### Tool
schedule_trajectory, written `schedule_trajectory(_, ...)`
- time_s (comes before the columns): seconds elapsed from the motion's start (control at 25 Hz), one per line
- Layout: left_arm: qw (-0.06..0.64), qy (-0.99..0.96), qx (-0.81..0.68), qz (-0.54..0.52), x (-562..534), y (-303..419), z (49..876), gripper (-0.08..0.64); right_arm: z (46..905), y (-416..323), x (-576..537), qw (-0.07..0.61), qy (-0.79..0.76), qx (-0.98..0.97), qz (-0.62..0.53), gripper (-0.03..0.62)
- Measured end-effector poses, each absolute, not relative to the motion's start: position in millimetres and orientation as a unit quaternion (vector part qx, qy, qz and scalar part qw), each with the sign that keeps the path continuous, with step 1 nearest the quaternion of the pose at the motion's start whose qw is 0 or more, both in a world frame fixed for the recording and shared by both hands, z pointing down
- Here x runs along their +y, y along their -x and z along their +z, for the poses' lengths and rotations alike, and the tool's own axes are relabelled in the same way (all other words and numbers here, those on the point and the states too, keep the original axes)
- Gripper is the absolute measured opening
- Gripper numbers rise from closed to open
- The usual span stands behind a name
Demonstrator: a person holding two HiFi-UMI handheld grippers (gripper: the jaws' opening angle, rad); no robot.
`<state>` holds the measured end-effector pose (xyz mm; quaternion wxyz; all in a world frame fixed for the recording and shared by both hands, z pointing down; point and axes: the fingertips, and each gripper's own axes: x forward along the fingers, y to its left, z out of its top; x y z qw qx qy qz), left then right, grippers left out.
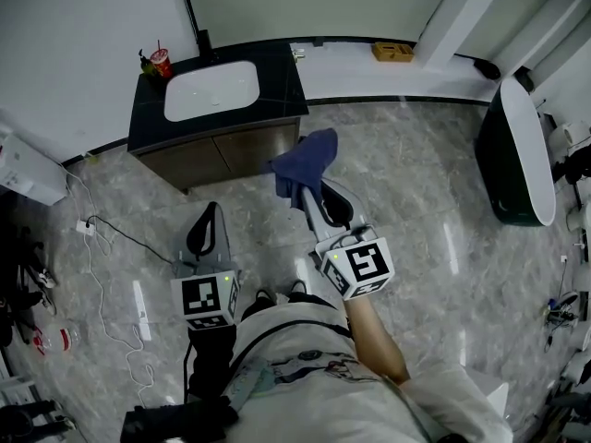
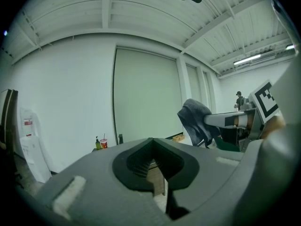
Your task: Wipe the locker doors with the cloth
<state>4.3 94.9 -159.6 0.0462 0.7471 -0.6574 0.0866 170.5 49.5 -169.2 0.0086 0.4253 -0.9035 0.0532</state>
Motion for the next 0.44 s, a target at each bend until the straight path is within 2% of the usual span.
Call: schedule_trajectory(0.44,0.046,-0.748,-0.656,0.088,89.5,-7.0,-157.4,0.0,-162.9,-169.2,47.7,0.012,-0.423,-0.904,0.059,0.072)
